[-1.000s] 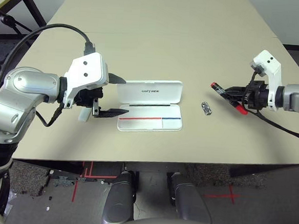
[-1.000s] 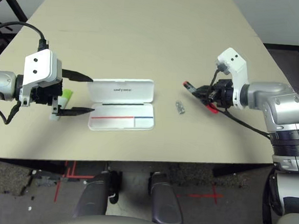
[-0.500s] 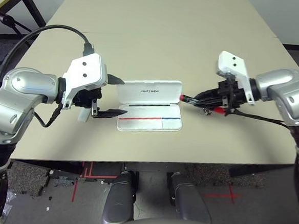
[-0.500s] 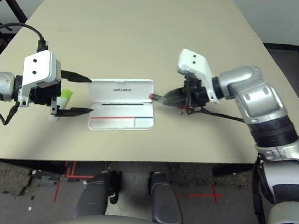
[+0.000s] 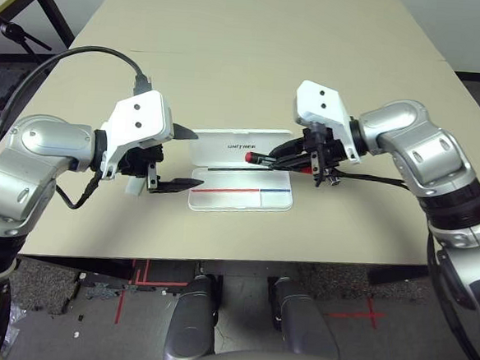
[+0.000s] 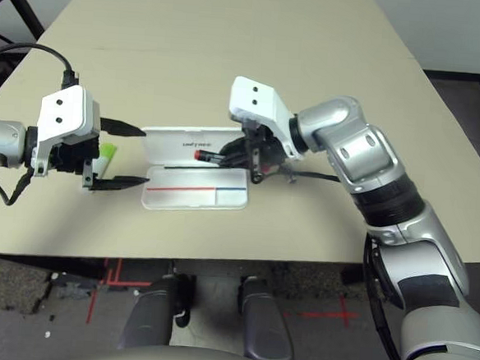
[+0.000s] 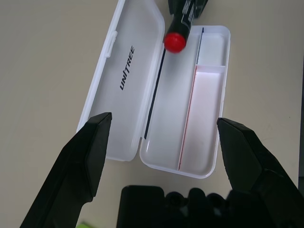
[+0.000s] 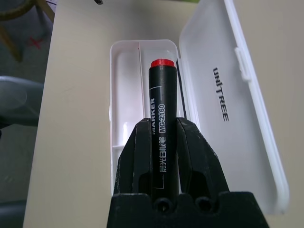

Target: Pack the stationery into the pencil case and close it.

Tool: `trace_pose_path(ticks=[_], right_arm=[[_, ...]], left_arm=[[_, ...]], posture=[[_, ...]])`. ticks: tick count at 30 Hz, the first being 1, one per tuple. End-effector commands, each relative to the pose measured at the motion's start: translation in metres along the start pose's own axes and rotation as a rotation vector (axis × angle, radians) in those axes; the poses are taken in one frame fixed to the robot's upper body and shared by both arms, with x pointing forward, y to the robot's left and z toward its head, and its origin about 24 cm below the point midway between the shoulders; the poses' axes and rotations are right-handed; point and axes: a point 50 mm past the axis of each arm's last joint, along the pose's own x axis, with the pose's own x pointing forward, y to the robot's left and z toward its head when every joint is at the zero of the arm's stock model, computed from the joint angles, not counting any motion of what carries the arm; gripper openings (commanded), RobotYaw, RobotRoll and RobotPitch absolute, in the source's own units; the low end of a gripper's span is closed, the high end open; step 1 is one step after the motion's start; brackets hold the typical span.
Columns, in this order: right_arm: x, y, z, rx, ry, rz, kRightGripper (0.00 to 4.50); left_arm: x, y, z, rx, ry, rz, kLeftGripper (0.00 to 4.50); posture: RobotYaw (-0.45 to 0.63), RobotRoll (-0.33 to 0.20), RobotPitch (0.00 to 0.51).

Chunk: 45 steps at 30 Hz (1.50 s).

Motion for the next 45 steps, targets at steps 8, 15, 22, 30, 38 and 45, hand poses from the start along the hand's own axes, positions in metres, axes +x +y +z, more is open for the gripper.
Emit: trace_pose_path(ticks=[8,15,22,30,38,45], right_arm=[[0.022,0.001,0.003,-0.082,-0.038,-0.014,0.48],[0.038,0.006,-0.007,-0.083,-0.044,0.004,0.48],[0.049,0.008,-0.02,-0.085,-0.017,0.004,0.48],[0.059,0.007,-0.026,-0.117,-0.022,-0.005,0.48],[0.052,0.005,-0.019,-0.178,-0.068,-0.033,3.12],[0.013,0.006,-0.017,-0.041,-0.1,0.033,4.46]], left_arm=[[0.0,-0.005,0.001,0.005,0.012,0.004,4.5],[0.001,-0.006,0.0,0.004,0.014,0.003,4.5],[0.001,-0.007,-0.001,0.001,0.022,0.005,4.5],[0.0,-0.008,-0.002,-0.007,0.031,0.012,4.5],[-0.001,-0.009,-0.01,-0.067,0.077,0.055,4.5],[-0.006,-0.003,-0.019,-0.204,0.158,0.177,4.5]], posture=[[0.05,0.0,0.15],[0.05,0.0,0.155],[0.06,0.0,0.158],[0.06,0.0,0.16],[0.06,0.0,0.164],[0.06,0.0,0.169]])
